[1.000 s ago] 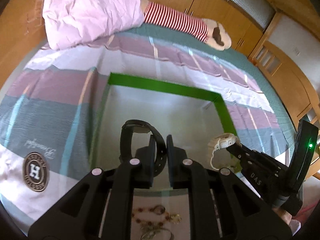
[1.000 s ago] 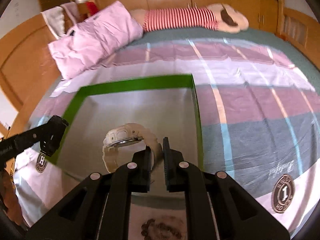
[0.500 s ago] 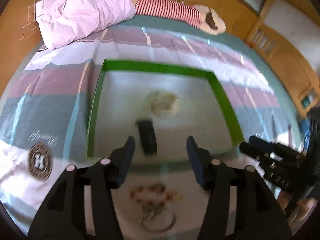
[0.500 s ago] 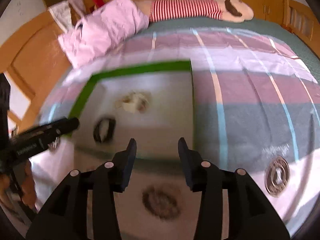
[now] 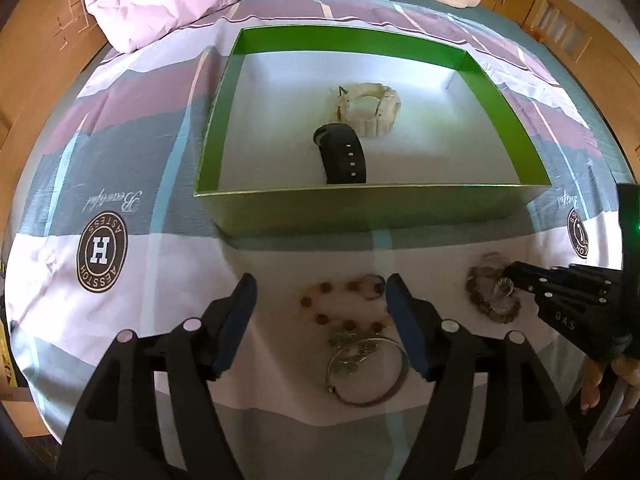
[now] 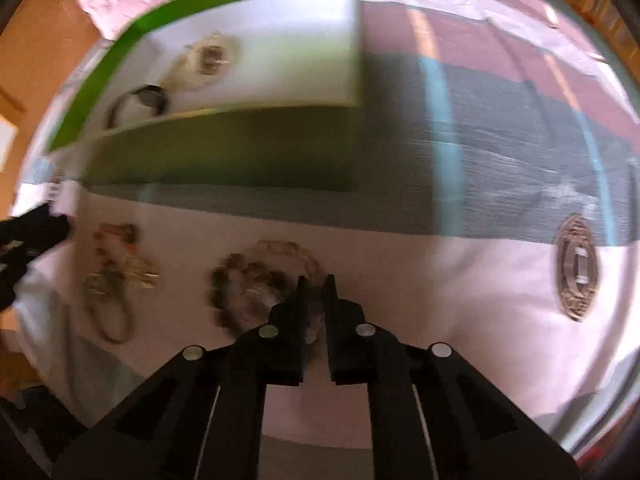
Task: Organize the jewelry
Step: 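Move both tools back over the bead bracelets beside the box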
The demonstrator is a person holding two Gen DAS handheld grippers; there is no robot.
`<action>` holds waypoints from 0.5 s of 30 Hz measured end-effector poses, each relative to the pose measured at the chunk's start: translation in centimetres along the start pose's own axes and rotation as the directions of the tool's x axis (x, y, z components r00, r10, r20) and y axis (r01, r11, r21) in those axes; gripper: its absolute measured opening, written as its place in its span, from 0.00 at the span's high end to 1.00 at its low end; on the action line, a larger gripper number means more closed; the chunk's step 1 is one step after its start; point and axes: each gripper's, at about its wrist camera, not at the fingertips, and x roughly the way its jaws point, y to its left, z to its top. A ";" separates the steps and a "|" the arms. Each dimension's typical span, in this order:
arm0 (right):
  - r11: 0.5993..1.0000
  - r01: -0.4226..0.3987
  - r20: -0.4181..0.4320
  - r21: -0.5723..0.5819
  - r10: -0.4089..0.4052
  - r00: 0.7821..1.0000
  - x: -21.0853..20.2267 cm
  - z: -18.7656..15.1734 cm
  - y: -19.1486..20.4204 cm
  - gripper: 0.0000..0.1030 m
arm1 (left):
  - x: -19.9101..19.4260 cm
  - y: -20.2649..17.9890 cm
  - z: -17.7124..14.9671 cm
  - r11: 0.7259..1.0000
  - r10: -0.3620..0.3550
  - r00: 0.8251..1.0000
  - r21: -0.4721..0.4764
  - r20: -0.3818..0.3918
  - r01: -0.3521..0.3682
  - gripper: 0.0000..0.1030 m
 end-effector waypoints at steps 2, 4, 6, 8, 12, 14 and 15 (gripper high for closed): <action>0.991 -0.130 0.068 -0.010 0.131 0.989 -1.3 0.2 0.9 0.93 | 0.0 -0.1 0.0 1.000 0.000 1.000 0.006 0.001 0.000 0.34; 0.982 -0.187 0.136 -0.021 0.188 0.973 -2.7 0.6 1.4 0.93 | -0.1 -0.2 -0.1 1.000 0.001 1.000 0.010 0.003 -0.001 0.33; 0.985 -0.167 0.199 -0.030 0.170 0.965 -3.7 0.7 1.7 0.93 | -0.1 -0.1 -0.2 1.000 0.007 1.000 0.008 0.002 -0.007 0.31; 0.991 -0.132 0.218 -0.013 0.132 0.967 -3.8 1.0 1.5 0.93 | 0.1 0.0 -0.4 1.000 0.011 1.000 0.006 -0.006 -0.011 0.30; 0.996 0.079 0.235 0.032 -0.084 0.968 -3.1 1.9 0.4 0.93 | 0.6 0.1 -1.0 1.000 0.019 0.999 0.010 -0.037 -0.019 0.30; 0.995 0.078 0.214 0.062 -0.090 0.973 -3.0 2.1 -0.1 0.92 | 0.8 0.1 -1.3 1.000 0.019 0.998 0.019 -0.054 -0.018 0.30; 0.994 0.071 0.197 0.079 -0.085 0.977 -2.9 2.1 -0.7 0.92 | 0.9 0.0 -1.5 1.000 0.011 0.998 0.024 -0.065 -0.010 0.30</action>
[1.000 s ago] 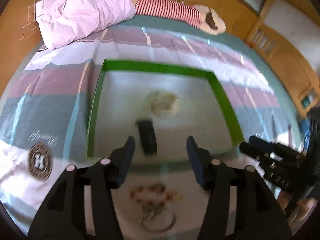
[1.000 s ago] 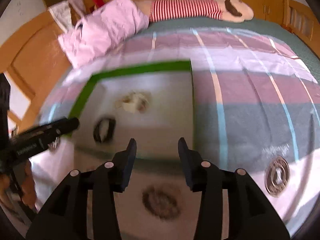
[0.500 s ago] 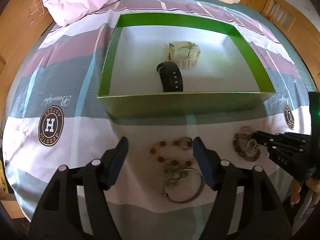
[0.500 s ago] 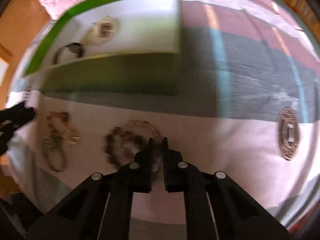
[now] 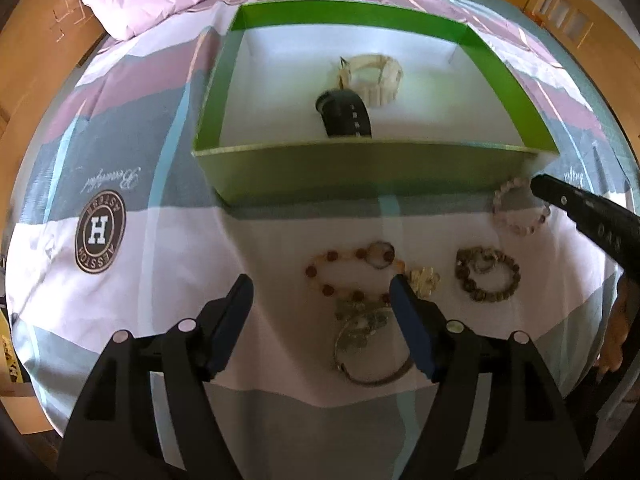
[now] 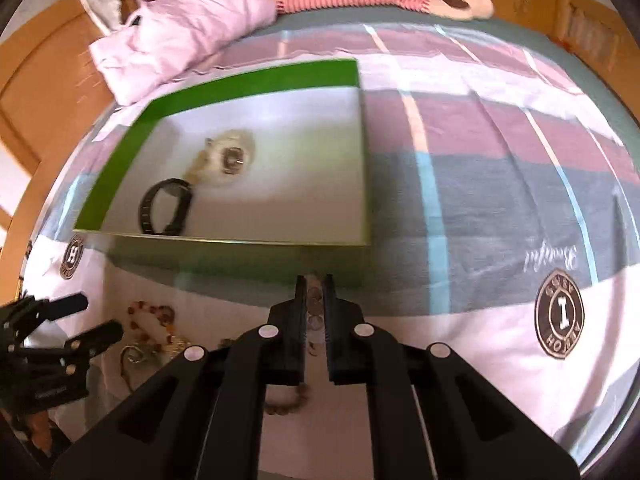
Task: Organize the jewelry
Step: 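Move both tools back over the bead bracelets beside the box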
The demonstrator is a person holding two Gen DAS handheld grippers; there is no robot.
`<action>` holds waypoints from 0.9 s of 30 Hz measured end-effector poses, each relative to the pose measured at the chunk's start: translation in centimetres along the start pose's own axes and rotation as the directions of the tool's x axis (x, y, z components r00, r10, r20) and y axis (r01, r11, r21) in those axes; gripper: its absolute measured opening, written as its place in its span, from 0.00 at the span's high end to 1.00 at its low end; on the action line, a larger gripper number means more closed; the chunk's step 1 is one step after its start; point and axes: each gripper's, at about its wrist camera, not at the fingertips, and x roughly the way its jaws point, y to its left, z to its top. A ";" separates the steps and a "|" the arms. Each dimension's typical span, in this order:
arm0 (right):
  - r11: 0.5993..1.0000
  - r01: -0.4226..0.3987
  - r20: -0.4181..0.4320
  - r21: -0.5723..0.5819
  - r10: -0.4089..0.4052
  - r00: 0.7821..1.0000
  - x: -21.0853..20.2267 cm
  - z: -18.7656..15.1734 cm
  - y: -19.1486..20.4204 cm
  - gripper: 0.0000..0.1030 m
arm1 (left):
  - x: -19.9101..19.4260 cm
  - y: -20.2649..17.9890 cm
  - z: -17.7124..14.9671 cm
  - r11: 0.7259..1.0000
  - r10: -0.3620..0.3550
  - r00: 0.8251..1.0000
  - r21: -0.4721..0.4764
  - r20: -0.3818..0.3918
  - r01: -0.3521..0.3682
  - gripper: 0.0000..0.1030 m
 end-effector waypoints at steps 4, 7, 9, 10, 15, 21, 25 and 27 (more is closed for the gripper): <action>0.999 0.024 -0.039 0.034 -0.023 0.999 0.6 -0.4 -1.4 0.85 | 0.5 -0.4 -0.7 0.998 -0.056 0.998 0.010 -0.039 0.057 0.30; 0.999 0.025 -0.055 0.041 -0.022 0.998 0.8 -0.4 -1.5 0.72 | 1.1 -1.4 -1.4 0.997 -0.072 0.995 0.034 -0.071 0.074 0.27; 0.999 0.031 -0.050 0.043 -0.029 0.998 0.8 -0.4 -1.2 0.59 | 1.5 -2.3 -1.8 0.996 -0.047 0.996 0.066 -0.081 0.053 0.23; 0.998 0.036 -0.048 0.041 -0.034 0.998 0.8 -0.4 -1.2 0.54 | 1.6 -2.7 -2.0 0.996 -0.040 0.996 0.078 -0.084 0.047 0.23; 0.998 0.049 -0.058 0.036 -0.046 0.997 0.9 -0.5 -1.1 0.51 | 2.9 -4.1 -2.4 0.992 0.012 0.994 0.126 -0.110 0.002 0.22; 1.000 -0.025 -0.095 -0.014 0.023 0.995 0.7 -0.9 -0.1 0.51 | 3.2 -4.2 -2.5 0.993 0.007 0.992 0.115 -0.124 0.007 0.40; 0.992 0.036 -0.107 -0.119 -0.049 0.993 0.8 -1.7 1.2 0.52 | 3.0 -3.3 -2.2 0.996 -0.010 0.991 0.088 -0.130 0.021 0.40; 0.993 0.054 -0.111 -0.108 -0.066 0.992 1.1 -1.6 0.9 0.52 | 2.4 -2.1 -1.9 0.996 -0.036 0.991 0.071 -0.126 0.045 0.40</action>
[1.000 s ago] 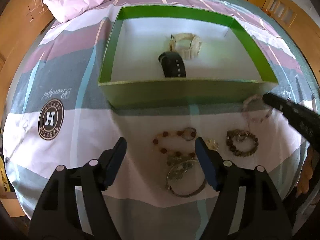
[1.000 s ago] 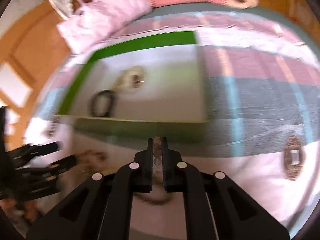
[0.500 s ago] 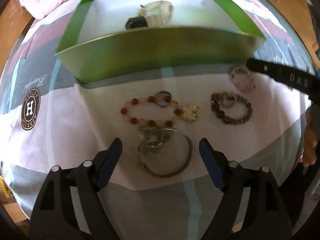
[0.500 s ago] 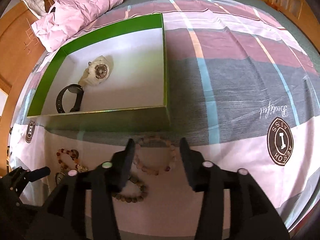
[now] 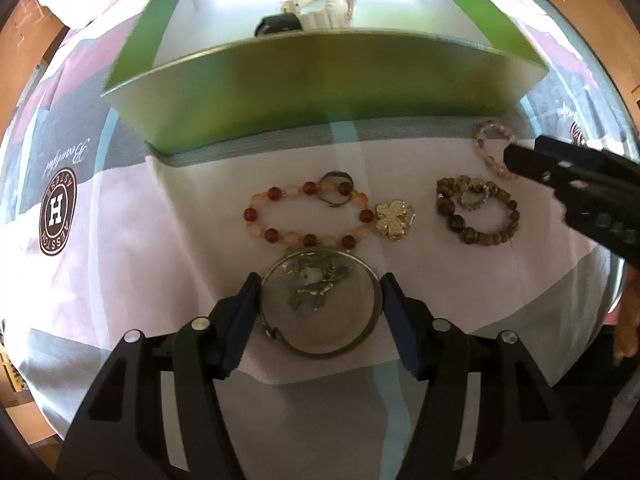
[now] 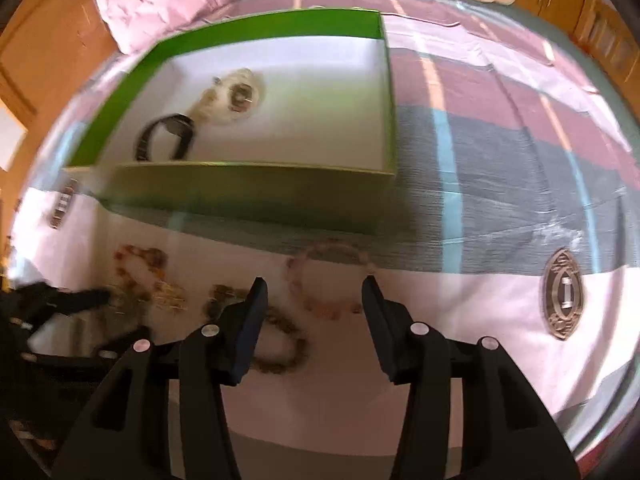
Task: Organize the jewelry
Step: 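Move both tools back over the bead bracelets beside the box, then grasp the red-bead bracelet with the left tool while the right tool grasps the pink-bead bracelet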
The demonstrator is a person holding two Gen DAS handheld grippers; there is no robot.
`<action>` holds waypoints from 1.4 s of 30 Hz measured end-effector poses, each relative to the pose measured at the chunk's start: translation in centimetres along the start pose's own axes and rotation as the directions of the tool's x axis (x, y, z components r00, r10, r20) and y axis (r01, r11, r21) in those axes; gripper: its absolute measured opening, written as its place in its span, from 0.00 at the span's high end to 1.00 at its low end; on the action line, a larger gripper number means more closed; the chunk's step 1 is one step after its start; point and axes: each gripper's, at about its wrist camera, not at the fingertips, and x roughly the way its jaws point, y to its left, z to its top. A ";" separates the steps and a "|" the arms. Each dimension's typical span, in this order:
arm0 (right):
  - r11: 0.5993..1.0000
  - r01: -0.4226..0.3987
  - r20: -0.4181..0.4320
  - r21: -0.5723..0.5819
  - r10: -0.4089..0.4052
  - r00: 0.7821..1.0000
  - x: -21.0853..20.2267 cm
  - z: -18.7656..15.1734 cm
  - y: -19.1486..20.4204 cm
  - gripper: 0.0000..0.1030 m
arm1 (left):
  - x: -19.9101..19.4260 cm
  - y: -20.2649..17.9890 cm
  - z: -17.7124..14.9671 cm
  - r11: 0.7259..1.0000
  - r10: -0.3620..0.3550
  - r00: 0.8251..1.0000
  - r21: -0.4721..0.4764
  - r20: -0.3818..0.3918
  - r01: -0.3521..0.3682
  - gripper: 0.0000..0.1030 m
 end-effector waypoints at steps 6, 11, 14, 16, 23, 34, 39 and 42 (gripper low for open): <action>0.998 -0.023 -0.013 0.054 0.024 1.000 0.2 0.1 -0.9 0.52 | -1.4 -0.4 -0.6 0.992 -0.104 0.995 0.073 -0.008 0.105 0.37; 0.998 -0.005 -0.013 0.059 0.006 1.000 0.4 0.2 -1.0 0.52 | -0.4 -0.5 -0.3 0.996 -0.046 0.999 0.075 -0.010 0.046 0.24; 0.996 0.011 -0.013 0.093 -0.010 1.000 0.6 0.3 -1.8 0.52 | -1.0 2.2 1.1 0.995 -0.085 0.996 -0.044 0.036 0.086 0.24; 0.994 0.009 -0.023 0.113 -0.006 1.000 0.9 0.3 -2.2 0.52 | -1.2 4.7 2.0 0.986 -0.086 0.994 -0.140 0.064 0.094 0.25; 0.994 0.053 -0.057 0.101 -0.047 0.997 2.0 0.1 -2.5 0.52 | 0.1 5.4 3.7 0.988 0.032 0.998 -0.155 0.060 -0.023 0.53; 0.991 0.132 -0.033 0.034 -0.131 0.991 2.7 -0.3 -1.6 0.52 | 2.3 2.5 5.0 0.988 0.129 0.991 -0.091 0.045 -0.125 0.53; 0.993 0.121 -0.017 -0.011 -0.121 0.992 2.8 -0.4 -0.2 0.65 | 2.6 1.7 5.4 0.990 0.125 0.991 -0.071 0.050 -0.121 0.68; 0.994 0.106 -0.015 -0.040 -0.107 0.994 2.6 -0.7 0.9 0.84 | 2.1 1.8 4.4 0.991 0.118 0.992 -0.061 0.052 -0.115 0.75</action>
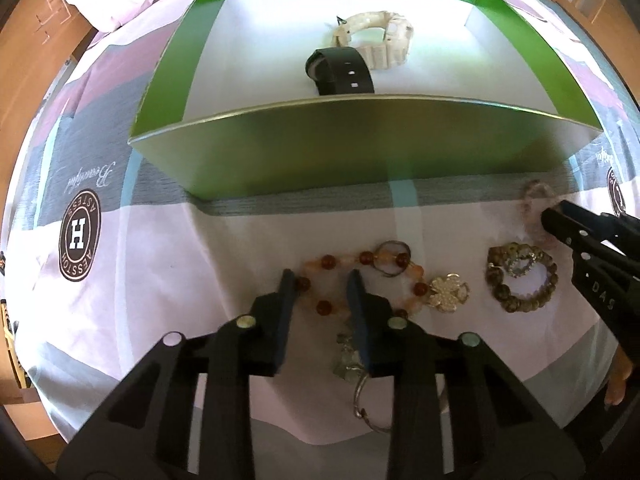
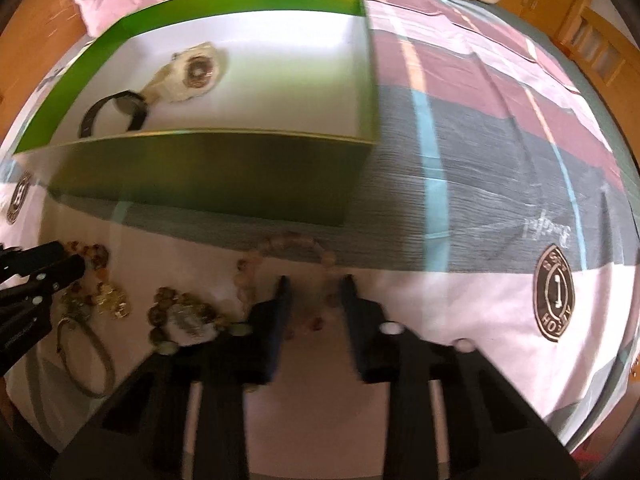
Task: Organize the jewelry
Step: 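Grasp the red-bead bracelet with the left tool while the right tool grasps the pink-bead bracelet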
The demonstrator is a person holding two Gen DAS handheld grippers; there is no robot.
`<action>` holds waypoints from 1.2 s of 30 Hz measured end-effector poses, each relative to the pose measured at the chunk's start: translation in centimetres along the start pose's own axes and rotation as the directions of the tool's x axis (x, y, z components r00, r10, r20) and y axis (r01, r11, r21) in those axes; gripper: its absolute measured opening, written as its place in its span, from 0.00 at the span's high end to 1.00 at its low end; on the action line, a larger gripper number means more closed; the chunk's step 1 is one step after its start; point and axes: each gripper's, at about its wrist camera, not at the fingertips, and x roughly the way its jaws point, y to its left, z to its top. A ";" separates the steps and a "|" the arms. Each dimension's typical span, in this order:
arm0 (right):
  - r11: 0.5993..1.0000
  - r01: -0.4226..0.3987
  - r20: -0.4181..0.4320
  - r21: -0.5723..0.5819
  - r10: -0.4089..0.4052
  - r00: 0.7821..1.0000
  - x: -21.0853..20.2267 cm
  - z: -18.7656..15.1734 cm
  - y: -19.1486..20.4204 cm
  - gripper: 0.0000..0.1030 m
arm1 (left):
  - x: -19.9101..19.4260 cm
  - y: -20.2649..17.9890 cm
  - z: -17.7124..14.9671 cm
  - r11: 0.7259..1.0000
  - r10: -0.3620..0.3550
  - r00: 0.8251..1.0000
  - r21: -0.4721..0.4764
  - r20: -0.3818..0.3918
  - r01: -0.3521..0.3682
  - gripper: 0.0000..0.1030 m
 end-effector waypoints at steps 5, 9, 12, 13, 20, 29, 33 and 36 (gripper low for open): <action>1.000 -0.004 0.010 -0.011 0.004 1.000 -0.4 -0.4 0.5 0.90 | -0.3 0.8 -0.6 1.000 -0.011 1.000 -0.023 0.003 0.011 0.90; 1.000 -0.029 0.015 0.009 0.029 0.999 -0.9 -0.3 0.0 0.91 | -1.0 0.8 -0.9 0.999 -0.013 1.000 -0.030 0.013 0.013 0.92; 0.999 -0.043 0.037 0.017 0.042 0.998 -1.6 -0.4 0.1 0.91 | -2.1 -0.1 -1.6 0.999 -0.012 0.999 -0.033 0.033 0.013 0.93; 0.999 -0.046 0.043 0.019 0.045 0.998 -1.8 -0.3 0.2 0.92 | -2.5 -0.1 -1.6 0.999 -0.013 0.999 -0.037 0.042 0.014 0.93; 0.997 -0.064 0.083 0.031 0.062 0.995 -2.7 0.1 0.2 0.92 | -4.2 0.6 -1.6 0.997 -0.044 0.996 -0.058 0.081 0.049 0.93; 0.991 -0.126 0.186 0.034 0.117 0.975 -5.2 0.6 0.0 0.94 | -5.8 5.5 -1.3 0.965 -0.147 0.982 -0.198 0.122 0.170 0.93; 0.991 -0.127 0.136 0.048 0.119 0.983 -4.1 0.7 -0.2 0.94 | -5.9 5.9 -1.5 0.961 -0.162 0.979 -0.204 0.123 0.185 0.93; 0.988 -0.124 0.085 0.096 0.116 0.990 -2.6 0.8 -1.3 0.94 | -5.6 5.5 -1.5 0.965 -0.157 0.981 -0.192 0.112 0.177 0.93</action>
